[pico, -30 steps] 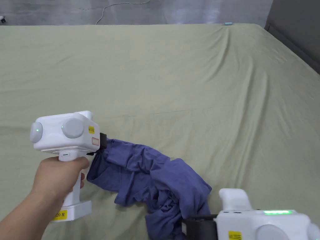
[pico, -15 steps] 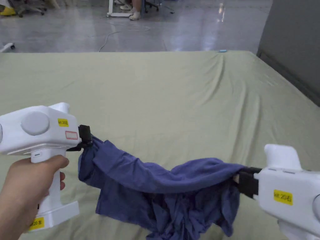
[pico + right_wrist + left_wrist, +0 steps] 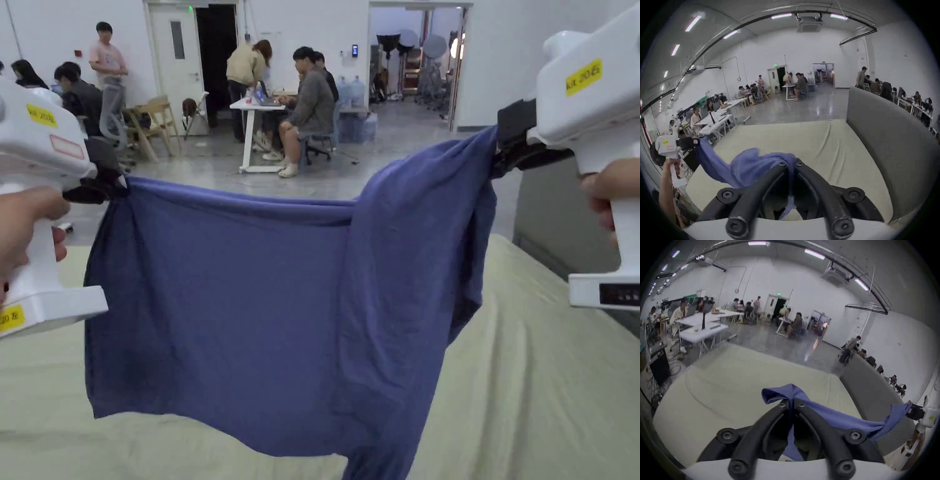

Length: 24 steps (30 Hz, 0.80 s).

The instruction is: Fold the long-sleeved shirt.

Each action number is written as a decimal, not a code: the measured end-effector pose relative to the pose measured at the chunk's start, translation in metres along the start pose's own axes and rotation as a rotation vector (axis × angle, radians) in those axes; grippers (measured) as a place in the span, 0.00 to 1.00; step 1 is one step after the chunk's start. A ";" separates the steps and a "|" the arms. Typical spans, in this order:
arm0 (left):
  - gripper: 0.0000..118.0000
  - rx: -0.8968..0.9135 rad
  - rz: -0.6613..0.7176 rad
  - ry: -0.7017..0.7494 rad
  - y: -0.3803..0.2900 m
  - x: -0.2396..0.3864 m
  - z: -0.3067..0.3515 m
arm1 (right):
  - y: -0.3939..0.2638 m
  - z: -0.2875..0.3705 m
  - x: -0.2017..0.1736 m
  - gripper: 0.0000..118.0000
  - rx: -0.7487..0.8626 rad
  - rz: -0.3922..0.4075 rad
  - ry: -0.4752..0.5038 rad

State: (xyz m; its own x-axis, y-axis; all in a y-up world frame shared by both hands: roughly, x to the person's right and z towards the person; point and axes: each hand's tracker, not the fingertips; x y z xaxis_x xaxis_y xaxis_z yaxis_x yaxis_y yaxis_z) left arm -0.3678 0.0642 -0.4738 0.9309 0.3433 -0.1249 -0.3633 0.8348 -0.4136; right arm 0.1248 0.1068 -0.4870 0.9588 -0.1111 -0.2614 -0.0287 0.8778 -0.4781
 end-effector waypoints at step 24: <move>0.00 0.119 -0.073 0.126 0.152 0.043 -0.061 | 0.192 -0.106 -0.005 0.00 0.062 0.023 -0.238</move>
State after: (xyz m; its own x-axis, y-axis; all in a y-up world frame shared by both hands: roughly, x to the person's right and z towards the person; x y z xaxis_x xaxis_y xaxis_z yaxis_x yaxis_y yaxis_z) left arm -0.3806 0.1795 -0.5975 0.9496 0.2297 -0.2135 -0.2897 0.9030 -0.3172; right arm 0.0849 0.2270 -0.6662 0.9979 0.0154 -0.0634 -0.0406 0.9067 -0.4199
